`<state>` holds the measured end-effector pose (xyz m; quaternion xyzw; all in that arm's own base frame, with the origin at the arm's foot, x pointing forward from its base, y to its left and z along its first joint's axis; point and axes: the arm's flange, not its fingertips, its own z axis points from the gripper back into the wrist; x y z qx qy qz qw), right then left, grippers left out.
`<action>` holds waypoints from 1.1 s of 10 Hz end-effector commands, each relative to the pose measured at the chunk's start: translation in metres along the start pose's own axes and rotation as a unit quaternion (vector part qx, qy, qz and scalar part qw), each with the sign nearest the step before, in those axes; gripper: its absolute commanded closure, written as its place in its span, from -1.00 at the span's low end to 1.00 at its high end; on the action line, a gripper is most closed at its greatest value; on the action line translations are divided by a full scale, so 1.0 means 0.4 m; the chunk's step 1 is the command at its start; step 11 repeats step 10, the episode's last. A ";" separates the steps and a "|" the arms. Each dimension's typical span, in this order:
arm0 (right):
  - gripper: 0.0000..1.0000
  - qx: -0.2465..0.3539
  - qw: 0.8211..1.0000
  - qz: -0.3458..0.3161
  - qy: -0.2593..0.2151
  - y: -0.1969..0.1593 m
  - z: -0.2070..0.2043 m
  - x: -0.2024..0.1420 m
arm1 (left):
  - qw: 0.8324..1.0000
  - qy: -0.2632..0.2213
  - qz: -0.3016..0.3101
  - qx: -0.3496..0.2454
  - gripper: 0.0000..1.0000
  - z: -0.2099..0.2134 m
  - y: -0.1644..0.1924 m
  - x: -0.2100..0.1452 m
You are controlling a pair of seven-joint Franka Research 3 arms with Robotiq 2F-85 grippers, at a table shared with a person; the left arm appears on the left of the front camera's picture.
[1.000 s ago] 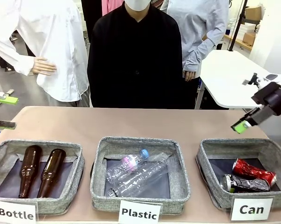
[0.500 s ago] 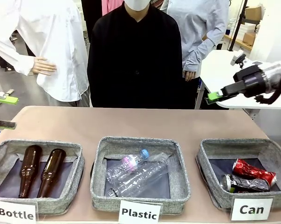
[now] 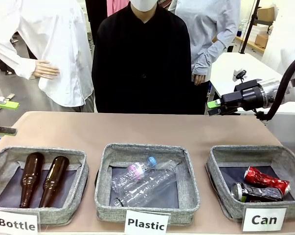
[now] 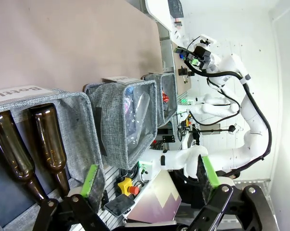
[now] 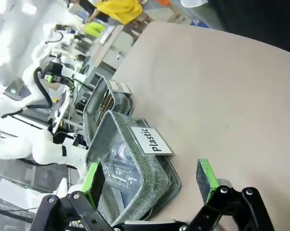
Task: Sort the can waste into the basket.
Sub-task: Pick up the can waste from the table and place it in the right Fabric basket.
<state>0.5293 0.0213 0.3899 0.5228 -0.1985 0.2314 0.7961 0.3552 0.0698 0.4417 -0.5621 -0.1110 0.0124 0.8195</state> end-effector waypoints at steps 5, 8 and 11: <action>-1.00 0.000 1.000 0.014 0.006 0.017 0.006 0.005 | 1.000 0.003 0.001 -0.002 -1.00 0.006 -0.006 -0.006; -1.00 0.000 1.000 0.014 0.006 0.017 0.006 0.005 | 1.000 0.003 0.001 -0.002 -1.00 0.006 -0.006 -0.006; -1.00 0.000 1.000 0.014 0.006 0.017 0.006 0.005 | 1.000 0.003 0.001 -0.002 -1.00 0.006 -0.006 -0.006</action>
